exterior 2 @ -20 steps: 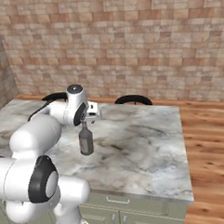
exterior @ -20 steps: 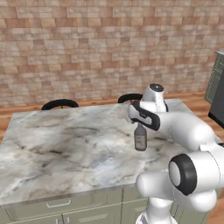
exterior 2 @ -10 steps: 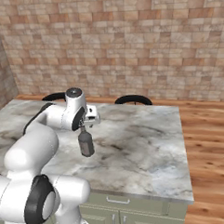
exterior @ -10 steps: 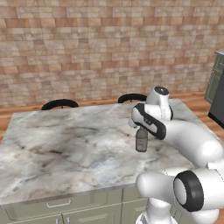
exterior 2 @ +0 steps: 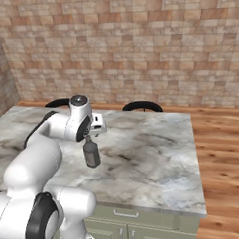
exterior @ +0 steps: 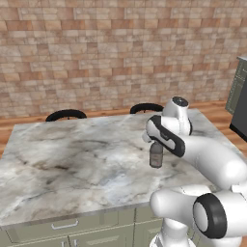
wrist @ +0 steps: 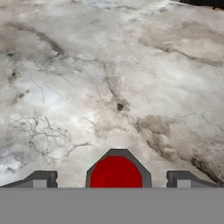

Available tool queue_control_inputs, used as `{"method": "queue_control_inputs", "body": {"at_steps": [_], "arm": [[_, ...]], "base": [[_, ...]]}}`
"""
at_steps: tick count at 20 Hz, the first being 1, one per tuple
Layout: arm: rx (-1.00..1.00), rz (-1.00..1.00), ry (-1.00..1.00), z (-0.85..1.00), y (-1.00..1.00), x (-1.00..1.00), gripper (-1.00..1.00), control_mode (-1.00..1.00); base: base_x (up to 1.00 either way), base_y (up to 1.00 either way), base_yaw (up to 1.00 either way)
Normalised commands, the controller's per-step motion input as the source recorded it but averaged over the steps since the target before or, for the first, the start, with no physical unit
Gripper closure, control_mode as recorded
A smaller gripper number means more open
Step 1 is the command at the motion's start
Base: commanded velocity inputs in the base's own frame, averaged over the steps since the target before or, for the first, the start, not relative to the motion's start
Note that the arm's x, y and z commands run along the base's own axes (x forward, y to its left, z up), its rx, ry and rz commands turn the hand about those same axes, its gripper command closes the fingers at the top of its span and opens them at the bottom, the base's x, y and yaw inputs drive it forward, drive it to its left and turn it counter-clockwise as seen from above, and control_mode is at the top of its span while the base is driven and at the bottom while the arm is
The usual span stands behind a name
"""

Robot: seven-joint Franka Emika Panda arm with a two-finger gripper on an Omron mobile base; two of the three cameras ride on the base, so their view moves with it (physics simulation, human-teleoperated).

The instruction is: Move the drinks to the dining counter.

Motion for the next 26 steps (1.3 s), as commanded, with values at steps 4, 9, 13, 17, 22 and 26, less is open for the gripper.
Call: {"method": "queue_control_inputs", "body": {"at_steps": [4,9,13,17,22,26], "arm": [[0.0,0.01,0.0,0.06,0.0,-0.13,-1.0,-1.0],[0.0,0.0,0.0,0.09,0.0,-0.16,-1.0,-1.0],[0.0,0.0,0.0,0.16,0.0,-0.16,-1.0,-1.0],[0.0,0.0,0.0,0.31,-0.03,-0.21,-1.0,-1.0],[0.0,0.0,0.0,0.29,0.0,-0.16,-1.0,-1.0],[0.0,0.0,0.0,0.3,0.0,-0.1,-1.0,-1.0]], "base": [[0.0,0.0,0.0],[0.0,0.0,0.0],[0.0,0.0,0.0],[0.0,0.0,0.0],[0.0,0.0,0.0],[0.0,0.0,0.0]]}}
